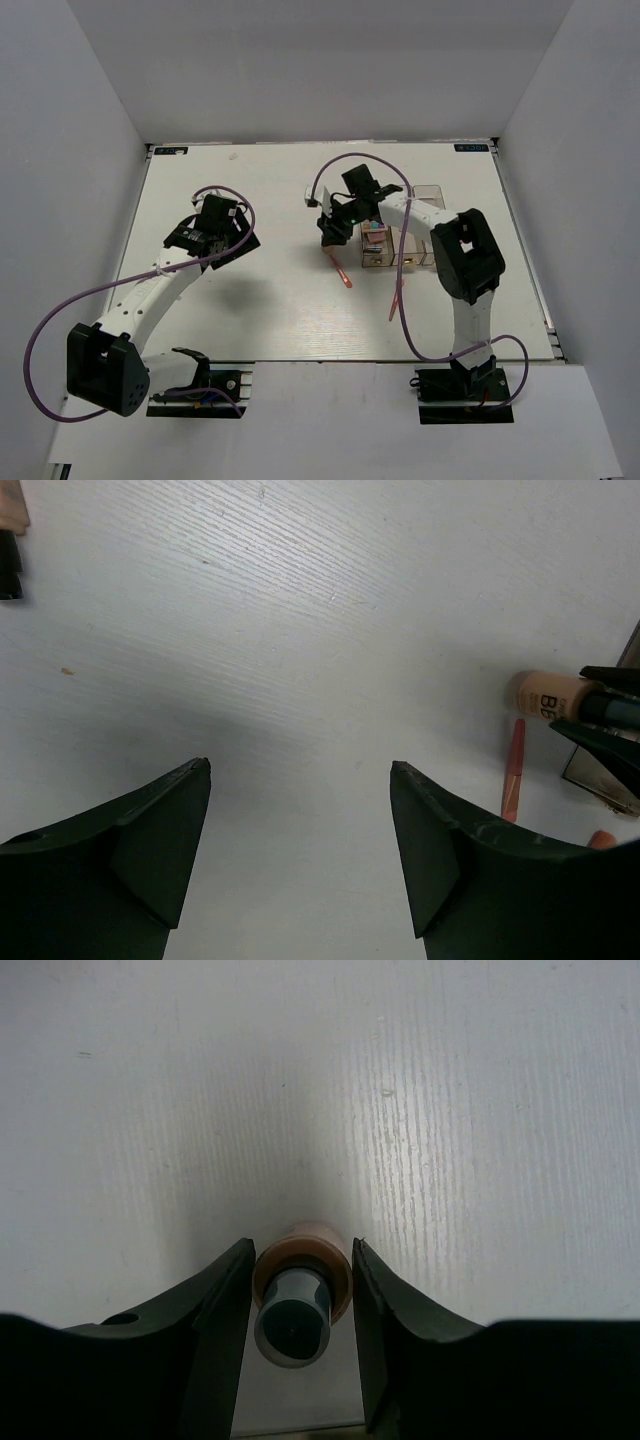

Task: Organize the makeup

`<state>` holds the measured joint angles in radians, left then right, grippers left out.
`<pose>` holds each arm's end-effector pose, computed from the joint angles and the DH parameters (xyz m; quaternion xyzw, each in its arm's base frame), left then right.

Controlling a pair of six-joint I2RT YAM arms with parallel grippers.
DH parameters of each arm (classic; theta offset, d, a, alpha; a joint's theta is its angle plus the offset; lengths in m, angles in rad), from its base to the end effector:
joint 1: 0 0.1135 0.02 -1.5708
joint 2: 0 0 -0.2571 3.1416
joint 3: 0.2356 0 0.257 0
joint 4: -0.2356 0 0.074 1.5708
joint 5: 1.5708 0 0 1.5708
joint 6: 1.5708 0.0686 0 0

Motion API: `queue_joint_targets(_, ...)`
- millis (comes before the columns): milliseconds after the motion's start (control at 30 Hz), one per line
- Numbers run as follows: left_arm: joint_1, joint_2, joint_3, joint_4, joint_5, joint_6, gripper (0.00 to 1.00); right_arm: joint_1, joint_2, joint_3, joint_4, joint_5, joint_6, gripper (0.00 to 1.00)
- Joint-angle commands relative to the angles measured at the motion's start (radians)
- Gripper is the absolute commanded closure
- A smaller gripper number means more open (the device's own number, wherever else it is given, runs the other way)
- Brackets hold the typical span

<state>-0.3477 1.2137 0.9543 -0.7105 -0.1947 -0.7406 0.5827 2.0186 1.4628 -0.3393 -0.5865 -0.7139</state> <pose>0.2555 -0.0785 0.2317 -0.2138 0.9268 -0.0731 0.3001 0.3609 0.2833 0.1620 -0.6217 0.6621 0.2513 0.3345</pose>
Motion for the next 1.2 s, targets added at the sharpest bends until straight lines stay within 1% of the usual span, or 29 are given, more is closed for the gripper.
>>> queue_joint_targets(0, 0.006, -0.005, 0.0, 0.023, 0.001, 0.012, 0.18, -0.014, -0.124, 0.073, -0.035, -0.068, 0.071, 0.91)
queue_joint_targets(67, 0.006, 0.013, 0.0, 0.028, 0.0, 0.015, 0.18, -0.026, -0.149, 0.099, -0.037, -0.062, 0.126, 0.91)
queue_joint_targets(167, 0.015, 0.033, 0.004, 0.026, -0.011, 0.015, 0.18, -0.064, -0.21, 0.102, -0.032, -0.01, 0.177, 0.92)
queue_joint_targets(333, 0.058, 0.075, 0.049, -0.047, -0.075, 0.007, 0.14, -0.139, -0.291, 0.087, -0.036, 0.16, 0.26, 0.94)
queue_joint_targets(367, 0.058, 0.082, 0.055, -0.058, -0.083, 0.009, 0.14, -0.177, -0.297, 0.08, -0.038, 0.184, 0.267, 0.94)
queue_joint_targets(400, 0.081, 0.092, 0.061, -0.072, -0.089, 0.013, 0.13, -0.191, -0.314, 0.061, -0.038, 0.226, 0.271, 0.94)
queue_joint_targets(467, 0.09, 0.099, 0.072, -0.081, -0.097, 0.032, 0.13, -0.245, -0.327, 0.035, -0.029, 0.26, 0.28, 0.95)
queue_joint_targets(500, 0.116, 0.102, 0.075, -0.081, -0.098, 0.038, 0.13, -0.273, -0.334, 0.01, -0.024, 0.286, 0.28, 0.95)
queue_joint_targets(567, 0.125, 0.101, 0.092, -0.087, -0.103, 0.062, 0.12, -0.305, -0.333, -0.001, -0.026, 0.31, 0.28, 0.95)
queue_joint_targets(633, 0.157, 0.107, 0.107, -0.096, -0.112, 0.081, 0.12, -0.325, -0.322, -0.005, -0.026, 0.323, 0.265, 0.95)
queue_joint_targets(767, 0.2, 0.122, 0.149, -0.139, -0.149, 0.136, 0.11, -0.348, -0.247, 0.014, -0.049, 0.333, 0.235, 0.95)
queue_joint_targets(867, 0.237, 0.127, 0.146, -0.149, -0.15, 0.161, 0.11, -0.356, -0.187, 0.044, -0.049, 0.35, 0.231, 0.94)
queue_joint_targets(967, 0.271, 0.129, 0.126, -0.133, -0.129, 0.184, 0.09, -0.359, -0.138, 0.07, -0.046, 0.352, 0.223, 0.91)
queue_joint_targets(1033, 0.28, 0.133, 0.115, -0.116, -0.112, 0.198, 0.09, -0.363, -0.104, 0.083, -0.046, 0.356, 0.223, 0.85)
queue_joint_targets(1067, 0.295, 0.136, 0.109, -0.112, -0.095, 0.202, 0.09, -0.363, -0.094, 0.087, -0.049, 0.358, 0.223, 0.8)
queue_joint_targets(1133, 0.311, 0.145, 0.097, -0.092, -0.077, 0.216, 0.09, -0.371, -0.071, 0.09, -0.046, 0.356, 0.228, 0.78)
queue_joint_targets(1167, 0.323, 0.152, 0.095, -0.086, -0.071, 0.221, 0.09, -0.373, -0.066, 0.09, -0.043, 0.356, 0.237, 0.75)
